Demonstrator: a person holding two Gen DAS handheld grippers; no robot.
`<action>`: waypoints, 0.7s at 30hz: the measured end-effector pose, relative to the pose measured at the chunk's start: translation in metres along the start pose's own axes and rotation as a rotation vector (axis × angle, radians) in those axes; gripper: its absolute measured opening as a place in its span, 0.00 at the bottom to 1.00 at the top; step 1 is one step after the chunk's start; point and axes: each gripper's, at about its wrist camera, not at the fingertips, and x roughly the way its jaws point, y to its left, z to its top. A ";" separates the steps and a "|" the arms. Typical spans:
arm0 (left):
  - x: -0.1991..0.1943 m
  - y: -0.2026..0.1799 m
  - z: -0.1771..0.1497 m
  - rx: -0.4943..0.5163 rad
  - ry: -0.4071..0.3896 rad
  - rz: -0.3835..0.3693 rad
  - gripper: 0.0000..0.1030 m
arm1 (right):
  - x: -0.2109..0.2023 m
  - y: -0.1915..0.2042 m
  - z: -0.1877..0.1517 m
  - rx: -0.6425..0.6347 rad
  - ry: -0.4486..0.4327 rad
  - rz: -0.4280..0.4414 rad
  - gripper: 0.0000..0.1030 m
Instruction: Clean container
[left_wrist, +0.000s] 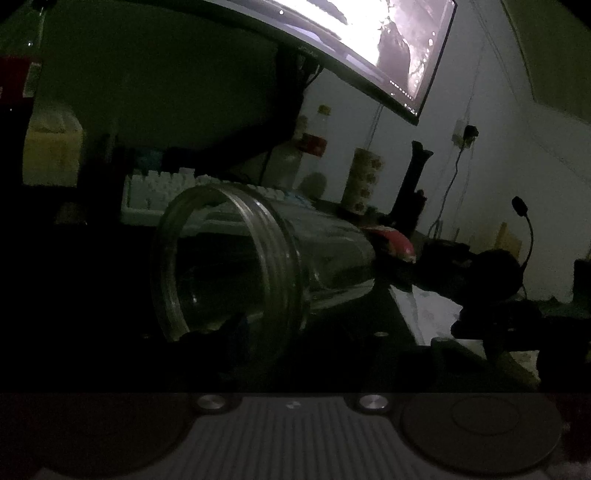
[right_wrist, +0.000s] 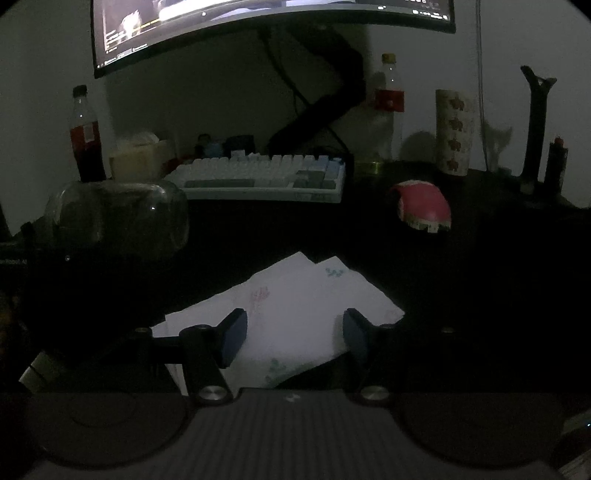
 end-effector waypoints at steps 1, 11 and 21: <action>0.000 -0.001 0.000 0.003 -0.001 0.004 0.52 | 0.001 0.002 0.001 -0.010 0.009 0.007 0.77; 0.003 -0.005 -0.001 0.023 -0.004 0.033 0.55 | 0.020 0.028 -0.001 -0.110 0.027 0.080 0.41; 0.003 -0.002 -0.001 0.009 -0.008 0.023 0.56 | 0.004 0.040 0.039 -0.068 -0.072 0.170 0.09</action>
